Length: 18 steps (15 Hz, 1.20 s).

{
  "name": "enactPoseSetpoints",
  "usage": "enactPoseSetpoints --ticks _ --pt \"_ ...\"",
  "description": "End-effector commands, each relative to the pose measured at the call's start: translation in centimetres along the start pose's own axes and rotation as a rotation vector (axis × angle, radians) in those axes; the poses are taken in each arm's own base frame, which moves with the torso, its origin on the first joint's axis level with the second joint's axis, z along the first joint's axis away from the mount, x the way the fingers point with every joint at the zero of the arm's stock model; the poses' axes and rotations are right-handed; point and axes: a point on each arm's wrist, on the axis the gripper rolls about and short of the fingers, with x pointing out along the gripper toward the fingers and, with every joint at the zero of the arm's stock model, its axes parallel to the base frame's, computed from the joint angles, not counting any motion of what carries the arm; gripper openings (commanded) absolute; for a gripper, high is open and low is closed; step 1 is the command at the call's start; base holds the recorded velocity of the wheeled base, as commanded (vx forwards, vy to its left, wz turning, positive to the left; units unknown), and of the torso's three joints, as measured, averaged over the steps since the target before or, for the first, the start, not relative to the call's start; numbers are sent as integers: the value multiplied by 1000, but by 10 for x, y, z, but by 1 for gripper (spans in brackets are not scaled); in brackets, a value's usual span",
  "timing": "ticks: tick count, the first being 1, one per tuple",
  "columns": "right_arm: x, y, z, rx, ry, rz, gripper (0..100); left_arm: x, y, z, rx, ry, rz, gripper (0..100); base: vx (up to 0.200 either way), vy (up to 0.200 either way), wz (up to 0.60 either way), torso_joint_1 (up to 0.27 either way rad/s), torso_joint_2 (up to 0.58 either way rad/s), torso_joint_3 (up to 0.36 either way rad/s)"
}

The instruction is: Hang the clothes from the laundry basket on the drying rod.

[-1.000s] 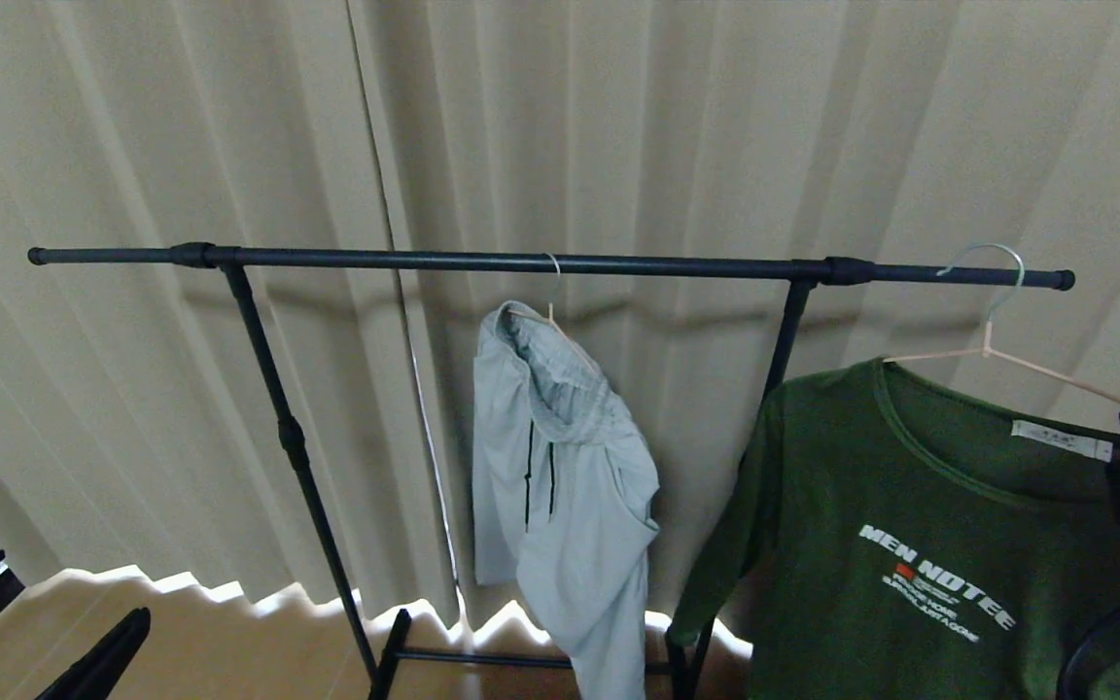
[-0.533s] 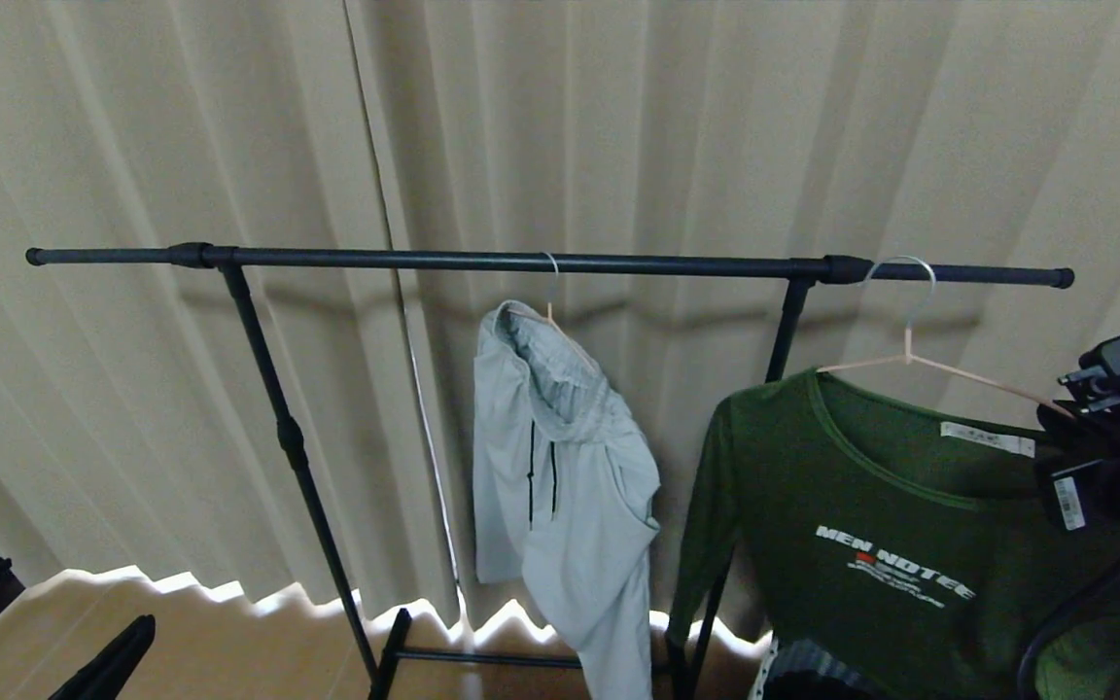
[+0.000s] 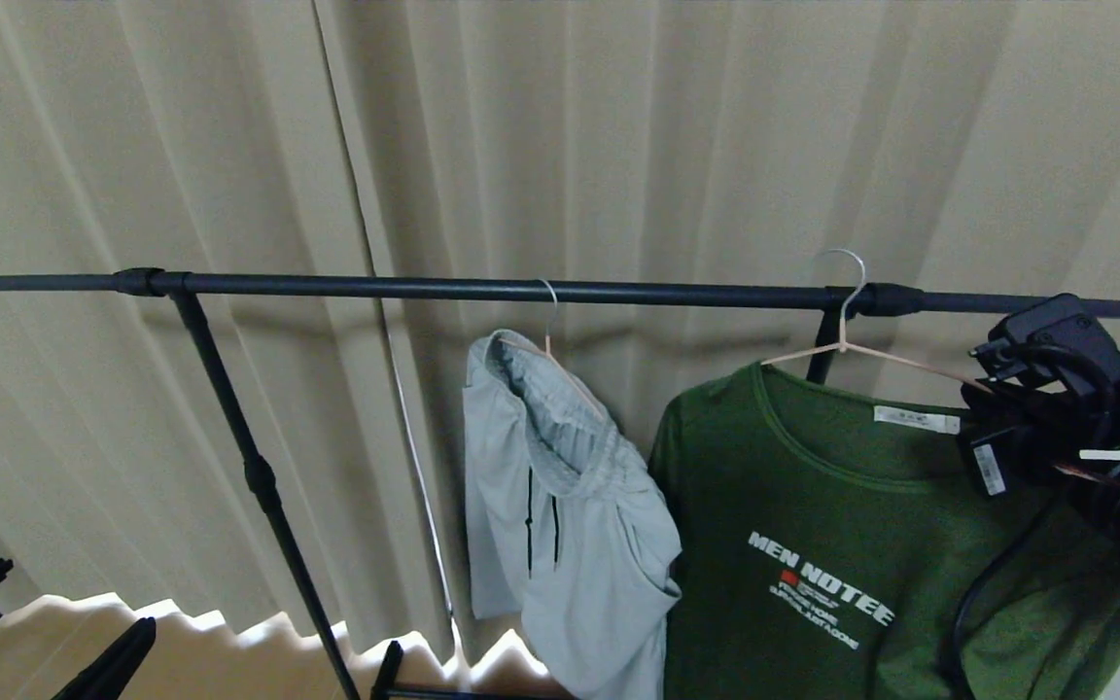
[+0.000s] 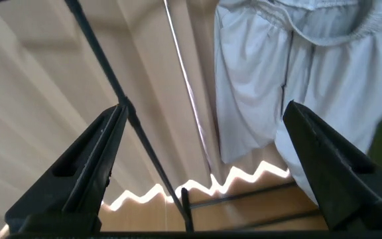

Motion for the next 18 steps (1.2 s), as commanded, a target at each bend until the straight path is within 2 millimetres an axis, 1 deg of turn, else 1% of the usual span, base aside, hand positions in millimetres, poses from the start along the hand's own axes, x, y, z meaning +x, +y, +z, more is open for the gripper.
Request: enactPoseSetpoints --ticks 1,3,5,6,9,10,11,13,18 --pt "14 12 5 -12 7 26 0 0 0 0 1 1 -1 100 0 0 0 0 0 0" --pt "20 17 9 -16 4 36 0 0 0 0 1 1 1 100 0 0 0 0 0 0" --pt "36 27 10 -28 22 49 0 0 0 -1 1 4 0 100 0 0 0 0 0 0" --pt "40 32 11 -31 23 60 0 0 0 -2 4 9 -1 100 0 0 0 0 0 0" --pt "48 43 14 -35 25 80 0 0 -1 -3 4 7 -1 100 0 0 0 0 0 0" --pt "48 45 13 -38 28 85 0 0 -1 -3 4 9 -1 100 0 0 0 0 0 0" --pt "44 55 10 -53 34 124 0 0 -1 -3 4 9 -1 100 0 0 0 0 0 0" --pt "40 68 9 -67 30 166 0 0 -1 -3 4 10 -2 100 0 0 0 0 0 0" --pt "41 79 11 -63 -4 185 0 0 -1 -3 4 9 -1 100 0 0 0 0 0 0"
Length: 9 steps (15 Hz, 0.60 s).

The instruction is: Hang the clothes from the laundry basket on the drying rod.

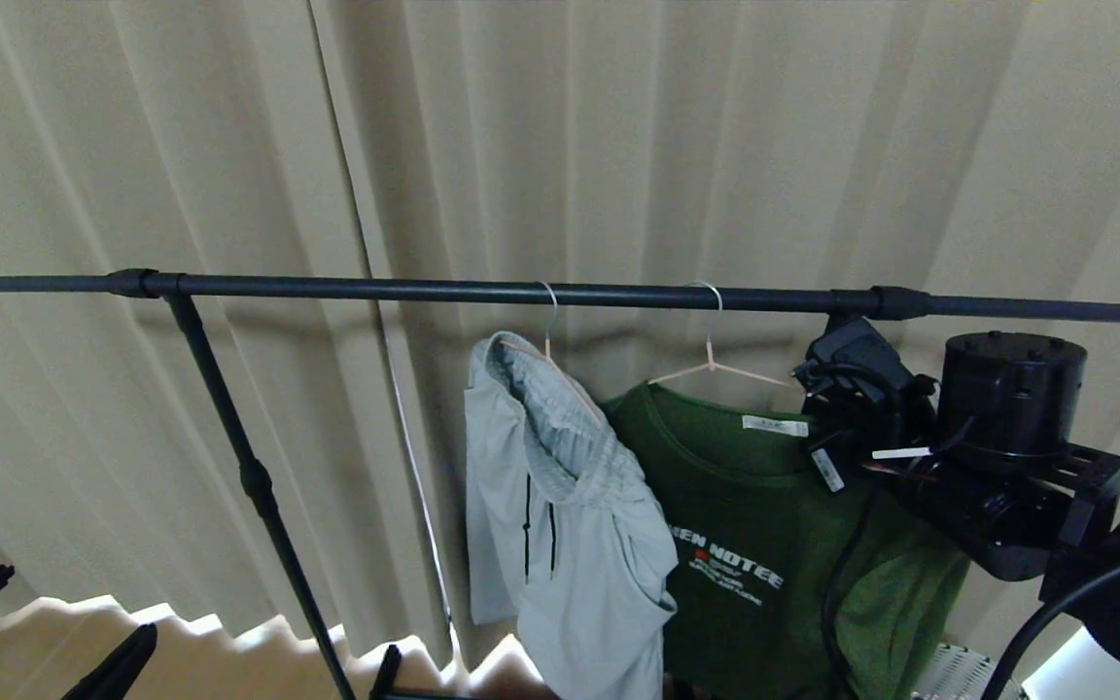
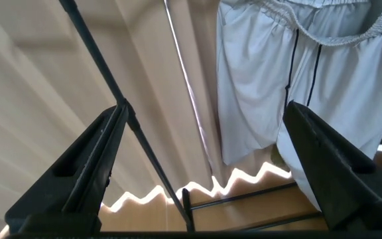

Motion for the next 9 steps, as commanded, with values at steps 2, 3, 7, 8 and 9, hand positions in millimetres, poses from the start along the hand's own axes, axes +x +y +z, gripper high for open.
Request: enactPoseSetpoints --ticks 2,3,7,8,9 --pt "0 6 -3 -11 5 25 100 -1 0 0 0 -5 0 100 0 0 0 0 0 0" --pt "-3 10 -3 -11 2 44 100 -1 0 0 0 -6 0 100 0 0 0 0 0 0" --pt "-11 26 0 70 -58 161 100 -2 0 1 0 -12 2 100 0 0 0 0 0 0" --pt "-12 27 -1 77 -76 192 100 -2 0 1 0 -14 2 100 0 0 0 0 0 0" --pt "-13 27 -2 82 -91 198 100 -2 0 1 0 -15 2 100 0 0 0 0 0 0"
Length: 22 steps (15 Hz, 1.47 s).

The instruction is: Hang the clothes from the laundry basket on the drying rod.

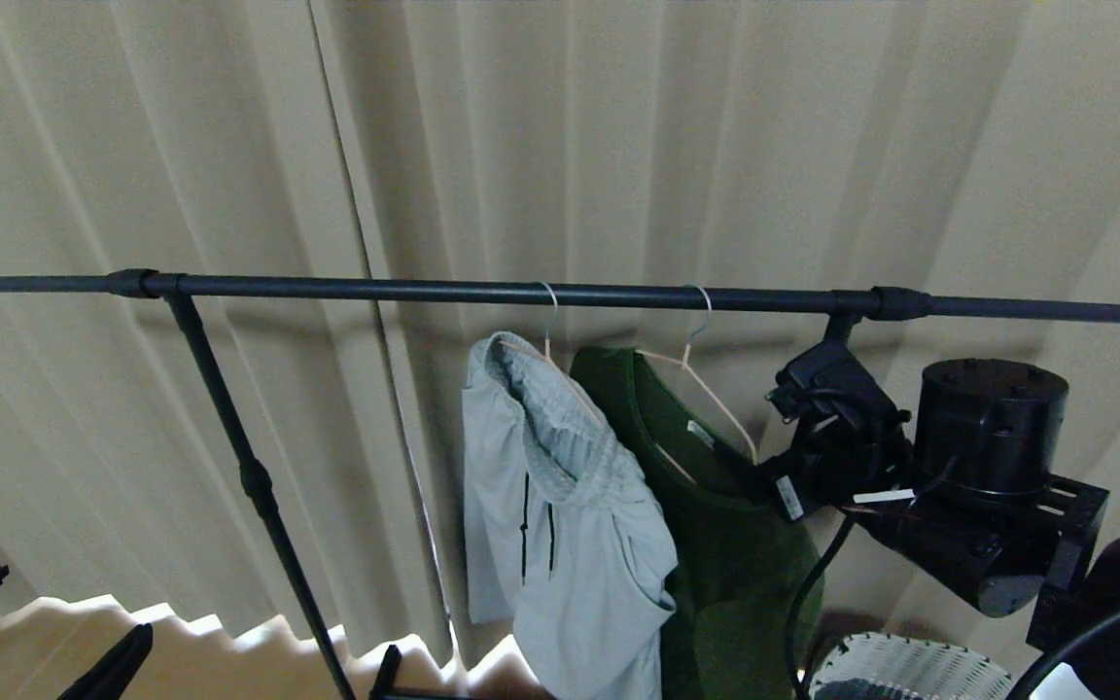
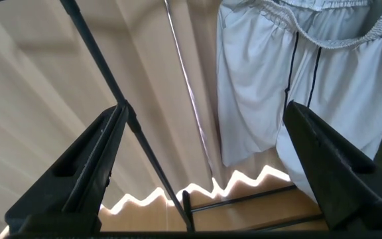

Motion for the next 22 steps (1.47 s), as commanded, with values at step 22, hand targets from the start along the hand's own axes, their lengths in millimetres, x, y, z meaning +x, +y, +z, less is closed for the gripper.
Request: enactPoseSetpoints --ticks 22 --pt "-246 -62 -99 220 118 -390 100 -69 -15 -60 -201 161 428 100 0 0 0 0 0 0"
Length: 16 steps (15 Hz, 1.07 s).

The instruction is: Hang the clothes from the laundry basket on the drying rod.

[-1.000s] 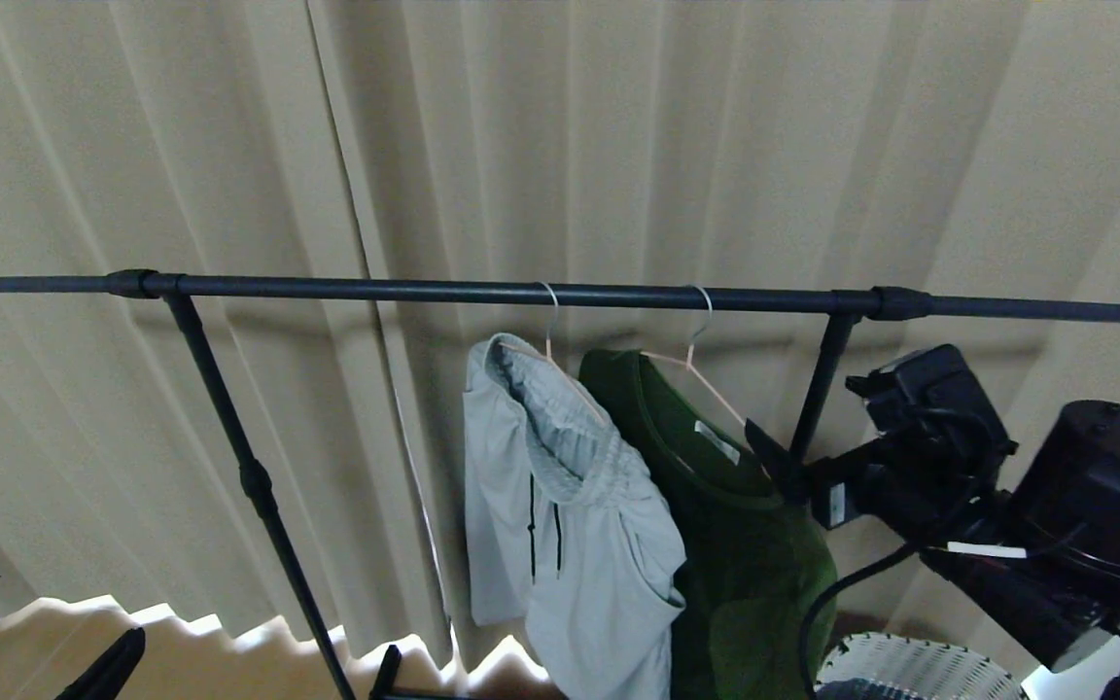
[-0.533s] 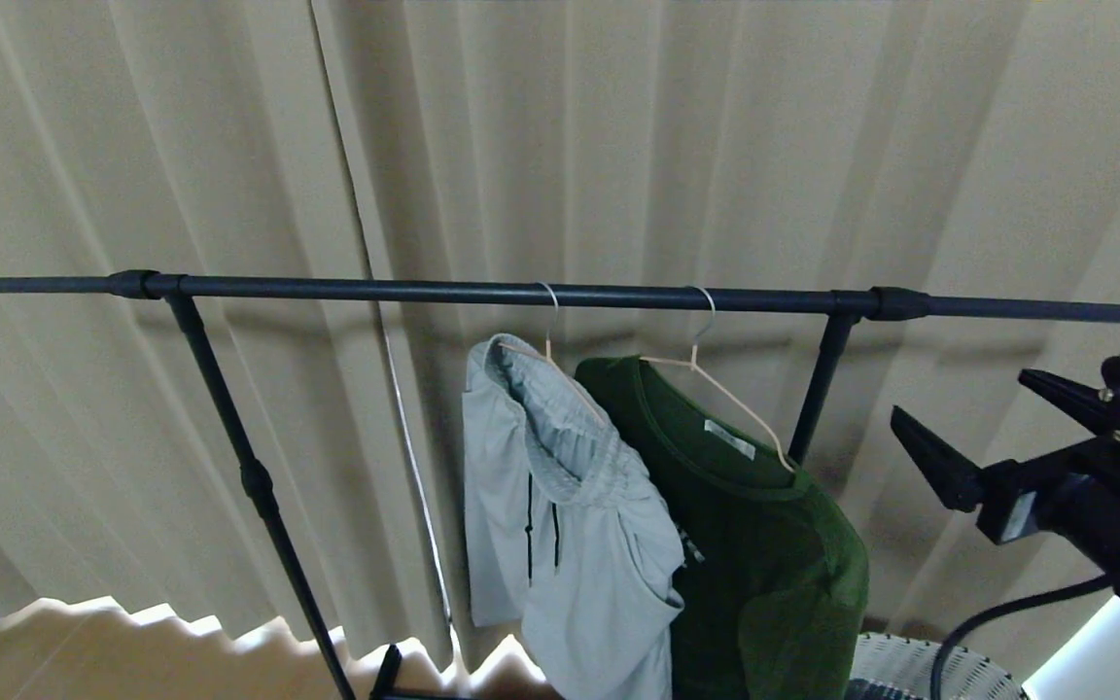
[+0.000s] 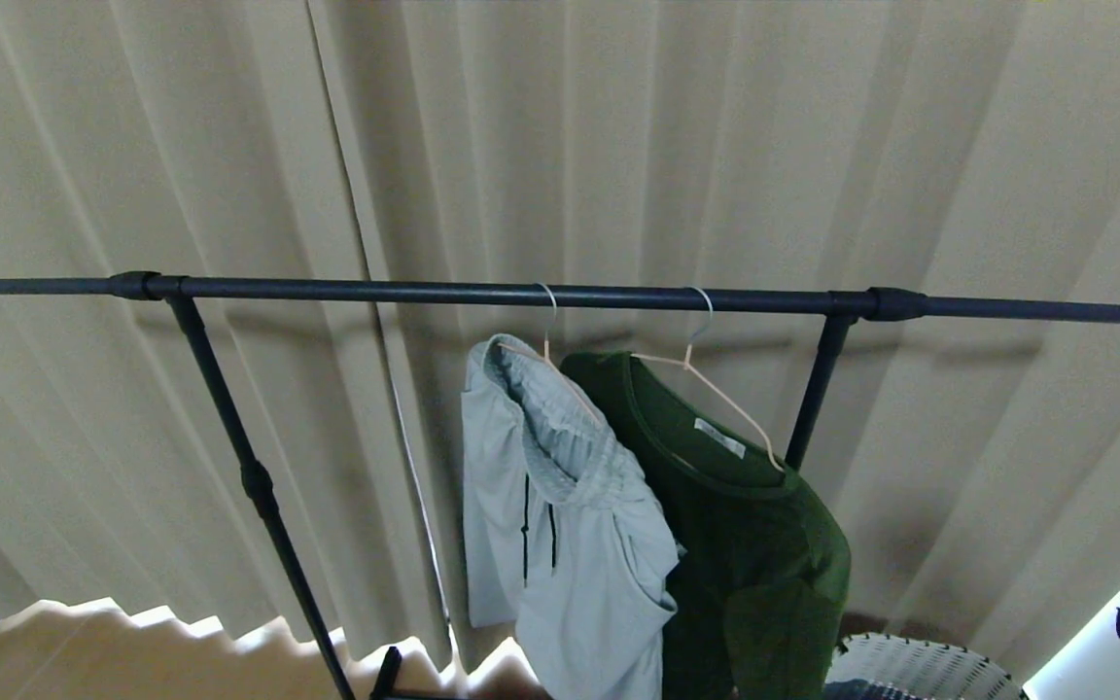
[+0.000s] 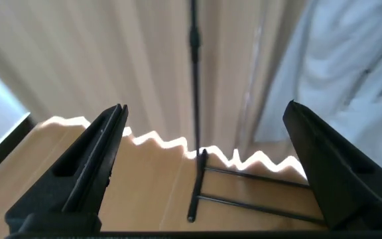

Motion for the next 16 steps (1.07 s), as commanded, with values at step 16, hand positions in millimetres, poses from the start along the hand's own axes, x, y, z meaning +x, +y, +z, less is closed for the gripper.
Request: enactPoseSetpoints --ticks 16 --pt "-41 8 -78 242 -420 187 100 8 -6 -15 -85 -101 -132 100 0 0 0 0 0 0"
